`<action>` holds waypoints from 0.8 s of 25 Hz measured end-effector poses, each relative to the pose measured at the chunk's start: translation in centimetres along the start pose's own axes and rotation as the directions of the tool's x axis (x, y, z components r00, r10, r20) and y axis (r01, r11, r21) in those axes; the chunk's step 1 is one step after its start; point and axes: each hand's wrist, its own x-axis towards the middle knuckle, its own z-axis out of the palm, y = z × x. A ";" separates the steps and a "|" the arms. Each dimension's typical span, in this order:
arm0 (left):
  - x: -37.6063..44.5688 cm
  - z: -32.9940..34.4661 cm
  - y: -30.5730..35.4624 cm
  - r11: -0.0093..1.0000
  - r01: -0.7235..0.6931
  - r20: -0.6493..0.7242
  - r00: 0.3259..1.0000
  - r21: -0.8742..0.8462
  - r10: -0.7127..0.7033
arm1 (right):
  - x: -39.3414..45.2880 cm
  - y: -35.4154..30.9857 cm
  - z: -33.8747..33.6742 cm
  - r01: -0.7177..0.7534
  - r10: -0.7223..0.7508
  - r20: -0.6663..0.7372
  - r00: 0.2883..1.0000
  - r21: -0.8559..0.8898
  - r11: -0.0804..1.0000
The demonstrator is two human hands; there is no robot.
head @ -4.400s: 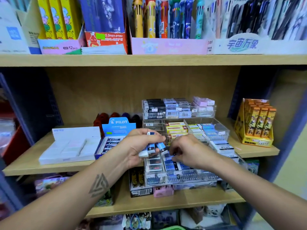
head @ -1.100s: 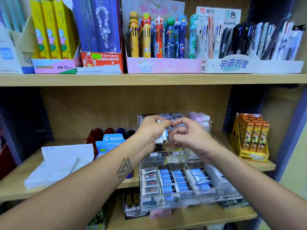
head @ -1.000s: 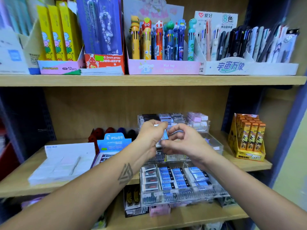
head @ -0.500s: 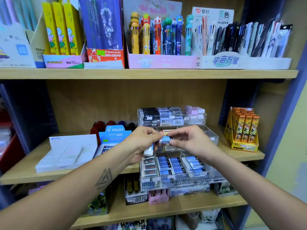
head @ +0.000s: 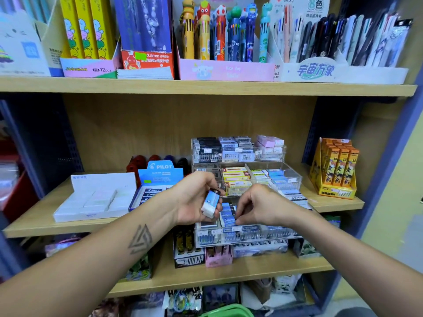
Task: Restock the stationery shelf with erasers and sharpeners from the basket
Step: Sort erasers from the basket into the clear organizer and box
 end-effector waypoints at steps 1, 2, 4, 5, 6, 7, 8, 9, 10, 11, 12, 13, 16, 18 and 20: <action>-0.1 -0.2 -0.1 0.999 -0.013 0.033 0.999 -0.035 0.014 | 0.2 0.0 0.2 0.010 -0.010 0.006 1.000 -0.025 1.000; 0.0 -0.4 -0.2 0.997 -0.046 0.062 0.997 -0.059 0.050 | 0.4 0.0 0.3 0.026 -0.025 0.023 0.999 -0.050 0.998; -0.1 -0.3 -0.5 0.987 -0.131 0.093 0.986 -0.092 0.139 | 0.5 -0.1 -0.2 0.049 -0.048 0.021 0.999 -0.053 0.997; 0.0 -0.3 -0.5 0.981 -0.168 0.094 0.980 -0.093 0.177 | 0.5 -0.1 -0.6 0.053 -0.053 -0.027 0.998 0.005 0.999; 0.1 -0.3 -0.6 0.980 -0.185 0.090 0.977 -0.078 0.192 | 0.4 -0.2 -1.1 0.058 -0.048 -0.096 0.994 0.106 0.993; 0.1 -0.3 -0.6 0.981 -0.187 0.089 0.978 -0.056 0.191 | 0.2 -0.4 -1.7 0.075 -0.042 -0.149 0.988 0.226 0.971; 0.2 -0.3 -0.6 0.982 -0.186 0.093 0.978 -0.031 0.188 | 0.0 -0.4 -2.2 0.115 -0.066 -0.160 0.985 0.322 0.940; 0.4 -0.2 -0.7 0.982 -0.188 0.102 0.977 -0.007 0.188 | -0.2 -0.5 -2.6 0.158 -0.113 -0.142 0.983 0.366 0.917; 0.5 0.1 -0.7 0.981 -0.195 0.110 0.975 0.010 0.192 | -0.4 -0.5 -2.9 0.195 -0.168 -0.107 0.980 0.357 0.913; 0.6 0.5 -0.7 0.980 -0.200 0.120 0.973 0.020 0.196 | -0.5 -0.3 -3.1 0.225 -0.211 -0.079 0.974 0.334 0.915; 0.7 1.0 -0.7 0.979 -0.203 0.128 0.972 0.023 0.198 | -0.6 -0.1 -3.5 0.242 -0.230 -0.074 0.970 0.305 0.921; 0.8 1.5 -0.6 0.978 -0.206 0.137 0.970 0.021 0.202 | -0.7 0.3 -3.9 0.245 -0.229 -0.090 0.969 0.283 0.927; 1.6 2.8 -0.3 0.978 -0.207 0.123 0.971 0.017 0.203 | -1.5 1.8 -5.5 0.212 -0.186 -0.157 0.970 0.172 0.962; 2.4 3.6 0.0 0.971 -0.210 0.057 0.977 0.112 0.204 | -2.1 3.2 -6.5 0.131 -0.119 -0.186 0.975 0.051 0.990; 3.0 4.3 0.1 0.948 -0.206 0.012 0.978 0.242 0.209 | -2.5 4.5 -7.0 -0.003 -0.021 -0.207 0.978 -0.115 0.993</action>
